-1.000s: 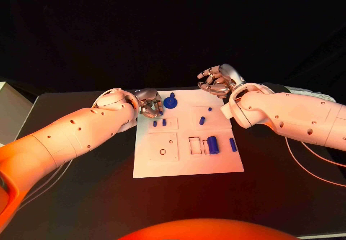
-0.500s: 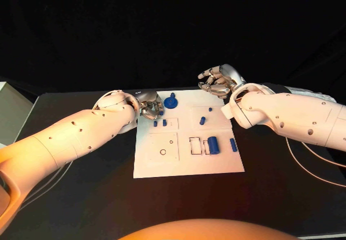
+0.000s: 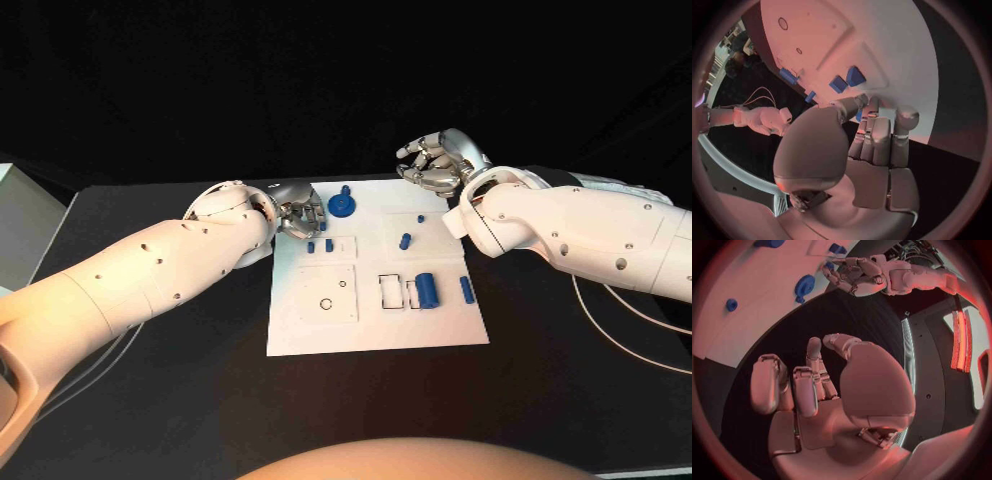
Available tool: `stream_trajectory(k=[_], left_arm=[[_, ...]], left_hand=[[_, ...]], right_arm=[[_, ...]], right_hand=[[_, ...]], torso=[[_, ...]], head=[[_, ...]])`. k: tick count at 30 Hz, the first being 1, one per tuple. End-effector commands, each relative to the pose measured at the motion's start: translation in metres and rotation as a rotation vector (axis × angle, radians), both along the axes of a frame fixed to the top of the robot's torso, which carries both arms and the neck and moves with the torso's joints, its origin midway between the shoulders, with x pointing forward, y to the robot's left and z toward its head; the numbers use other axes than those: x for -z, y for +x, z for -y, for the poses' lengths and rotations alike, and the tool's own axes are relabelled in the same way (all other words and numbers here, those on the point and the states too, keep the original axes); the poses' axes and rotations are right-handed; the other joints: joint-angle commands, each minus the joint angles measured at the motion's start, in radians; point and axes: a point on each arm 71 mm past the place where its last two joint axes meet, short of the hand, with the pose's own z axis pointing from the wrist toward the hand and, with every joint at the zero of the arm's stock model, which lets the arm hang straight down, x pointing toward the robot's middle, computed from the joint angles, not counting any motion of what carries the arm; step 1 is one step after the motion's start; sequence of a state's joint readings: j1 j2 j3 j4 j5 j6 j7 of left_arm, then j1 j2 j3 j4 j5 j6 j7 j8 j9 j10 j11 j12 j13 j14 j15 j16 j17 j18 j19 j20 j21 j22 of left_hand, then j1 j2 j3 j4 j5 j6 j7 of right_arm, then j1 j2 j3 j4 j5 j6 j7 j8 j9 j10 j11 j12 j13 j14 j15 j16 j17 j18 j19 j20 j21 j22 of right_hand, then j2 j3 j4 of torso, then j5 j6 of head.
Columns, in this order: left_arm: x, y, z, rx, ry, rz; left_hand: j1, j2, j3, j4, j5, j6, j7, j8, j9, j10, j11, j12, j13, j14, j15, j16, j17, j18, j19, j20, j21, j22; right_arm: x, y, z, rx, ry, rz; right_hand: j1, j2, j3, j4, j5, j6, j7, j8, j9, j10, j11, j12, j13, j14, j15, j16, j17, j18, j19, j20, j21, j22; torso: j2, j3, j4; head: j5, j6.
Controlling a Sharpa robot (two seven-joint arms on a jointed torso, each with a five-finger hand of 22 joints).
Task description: Assemble the parts on the task board
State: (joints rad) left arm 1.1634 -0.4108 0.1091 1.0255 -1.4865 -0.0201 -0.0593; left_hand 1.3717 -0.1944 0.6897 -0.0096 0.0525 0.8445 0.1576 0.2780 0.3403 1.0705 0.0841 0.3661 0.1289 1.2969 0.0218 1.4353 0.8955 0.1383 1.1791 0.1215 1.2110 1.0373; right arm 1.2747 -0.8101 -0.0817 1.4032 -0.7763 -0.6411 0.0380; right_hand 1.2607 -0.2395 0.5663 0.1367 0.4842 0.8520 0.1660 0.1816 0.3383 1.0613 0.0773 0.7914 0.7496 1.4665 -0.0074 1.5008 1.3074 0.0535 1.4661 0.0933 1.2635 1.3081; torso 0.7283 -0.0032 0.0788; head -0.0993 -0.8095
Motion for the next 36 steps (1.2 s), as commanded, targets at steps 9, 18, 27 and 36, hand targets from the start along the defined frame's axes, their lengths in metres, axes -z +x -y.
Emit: stream_trajectory(k=[9, 18, 27, 36], left_arm=[[0.002, 0.0, -0.01, -0.036, 0.005, 0.01], [-0.005, 0.005, -0.027, -0.097, -0.059, 0.056], [-0.025, 0.014, -0.075, -0.253, -0.517, -0.061], [-0.036, -0.006, -0.104, -0.206, -0.889, -0.257]], left_hand=[[0.004, -0.013, 0.01, -0.002, -0.001, -0.025, 0.001, -0.019, -0.002, 0.002, 0.004, -0.009, 0.004, -0.007, -0.002, -0.003, -0.004, -0.006, -0.006, -0.003, -0.006, -0.002], [0.014, -0.013, 0.029, 0.0, -0.002, -0.07, -0.002, -0.053, -0.005, -0.041, 0.02, -0.038, 0.01, -0.124, 0.01, -0.073, -0.209, 0.016, -0.088, 0.004, -0.08, -0.099], [-0.024, -0.01, -0.014, 0.047, -0.003, -0.004, 0.036, -0.025, 0.016, -0.083, 0.047, -0.046, 0.005, -0.292, 0.033, -0.29, -0.468, 0.047, -0.249, 0.027, -0.296, -0.307], [-0.06, -0.016, -0.174, 0.172, 0.0, 0.012, 0.035, -0.031, 0.023, -0.068, 0.05, -0.026, 0.007, -0.336, 0.042, -0.47, -0.538, 0.046, -0.229, 0.042, -0.533, -0.487]], right_arm=[[0.001, 0.0, 0.002, -0.01, -0.012, -0.012], [0.003, 0.003, 0.011, -0.042, -0.093, -0.02], [0.005, 0.005, 0.021, -0.125, -0.312, 0.017], [0.015, 0.005, 0.033, -0.156, -0.64, 0.072]], right_hand=[[-0.011, -0.002, 0.004, -0.003, 0.003, -0.007, 0.0, -0.005, -0.001, -0.002, -0.006, -0.007, -0.001, 0.072, -0.004, -0.003, 0.133, 0.016, 0.02, -0.009, -0.007, 0.001], [0.024, -0.005, 0.039, -0.059, -0.056, 0.034, 0.002, 0.015, 0.014, -0.038, 0.0, -0.221, -0.177, 0.071, 0.001, -0.01, 0.126, 0.022, 0.013, -0.008, -0.038, -0.019], [0.07, 0.006, 0.036, -0.096, -0.185, 0.09, -0.003, 0.034, 0.029, -0.017, 0.008, -0.438, -0.379, 0.072, 0.008, -0.006, 0.134, 0.034, -0.005, 0.001, -0.104, -0.066], [0.076, -0.01, 0.022, -0.097, -0.233, 0.107, -0.013, 0.037, 0.031, 0.019, 0.003, -0.492, -0.443, 0.071, 0.004, -0.008, 0.133, 0.032, 0.0, -0.001, -0.097, -0.059]], torso=[[0.0, -0.0006, -0.0007], [-0.002, -0.0008, -0.001], [-0.009, -0.0006, 0.0014], [-0.027, -0.0119, 0.0155]], head=[[-0.003, 0.002], [-0.009, 0.006], [-0.043, 0.017], [-0.064, 0.02]])
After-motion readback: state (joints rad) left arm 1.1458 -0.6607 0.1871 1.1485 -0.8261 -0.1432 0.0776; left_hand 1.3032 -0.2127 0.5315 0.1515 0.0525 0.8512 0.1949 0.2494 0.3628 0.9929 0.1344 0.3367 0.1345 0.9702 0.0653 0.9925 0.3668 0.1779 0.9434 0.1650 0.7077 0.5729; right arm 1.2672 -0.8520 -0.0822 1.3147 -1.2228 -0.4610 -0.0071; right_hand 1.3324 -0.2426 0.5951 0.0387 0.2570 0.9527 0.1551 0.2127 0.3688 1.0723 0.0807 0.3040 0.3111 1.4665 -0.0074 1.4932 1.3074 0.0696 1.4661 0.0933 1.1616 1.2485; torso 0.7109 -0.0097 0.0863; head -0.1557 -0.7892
